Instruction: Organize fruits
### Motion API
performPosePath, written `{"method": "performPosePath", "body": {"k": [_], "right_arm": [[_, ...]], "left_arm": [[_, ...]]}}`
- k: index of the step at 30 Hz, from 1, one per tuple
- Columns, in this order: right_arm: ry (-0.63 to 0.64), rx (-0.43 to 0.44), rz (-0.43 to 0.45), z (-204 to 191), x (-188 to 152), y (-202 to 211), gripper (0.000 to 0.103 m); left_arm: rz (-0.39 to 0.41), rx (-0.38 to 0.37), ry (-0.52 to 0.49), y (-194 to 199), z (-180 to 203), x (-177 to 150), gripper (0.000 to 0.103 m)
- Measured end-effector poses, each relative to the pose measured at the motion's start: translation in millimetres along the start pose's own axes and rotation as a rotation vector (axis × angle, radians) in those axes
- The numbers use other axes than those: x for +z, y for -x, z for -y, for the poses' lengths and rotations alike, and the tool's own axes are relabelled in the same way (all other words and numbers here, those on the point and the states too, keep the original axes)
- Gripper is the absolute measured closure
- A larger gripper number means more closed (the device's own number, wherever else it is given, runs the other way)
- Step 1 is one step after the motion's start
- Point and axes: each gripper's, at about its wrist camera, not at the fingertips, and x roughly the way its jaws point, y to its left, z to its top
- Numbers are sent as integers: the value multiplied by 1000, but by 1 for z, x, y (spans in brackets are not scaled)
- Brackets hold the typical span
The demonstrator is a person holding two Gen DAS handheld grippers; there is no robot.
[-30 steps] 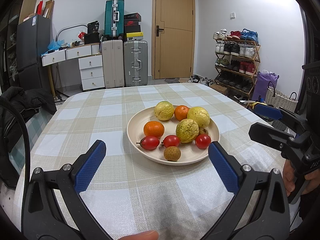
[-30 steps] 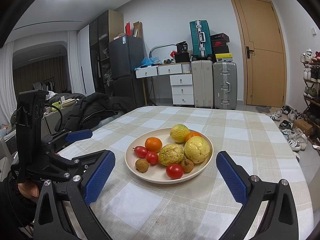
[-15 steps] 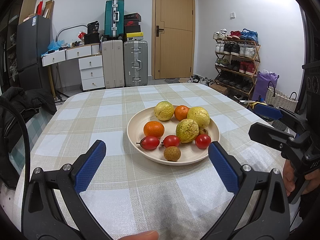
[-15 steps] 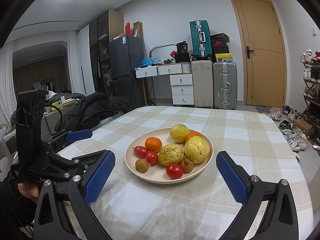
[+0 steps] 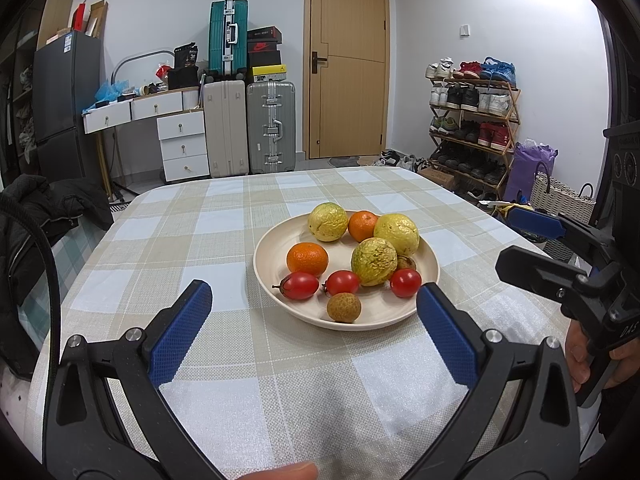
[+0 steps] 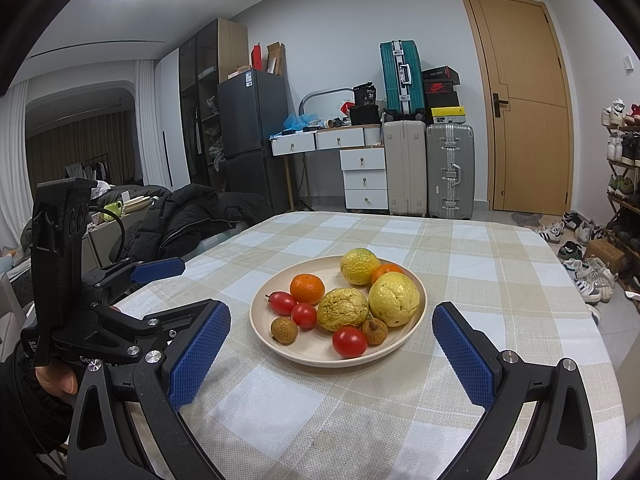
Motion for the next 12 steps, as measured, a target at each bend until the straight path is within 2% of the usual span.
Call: {"method": "performPosePath", "body": {"k": [12], "right_arm": [[1,0,0,0,0,0,0]], "left_arm": [[7,3,1,-2,-2,0,1]]}}
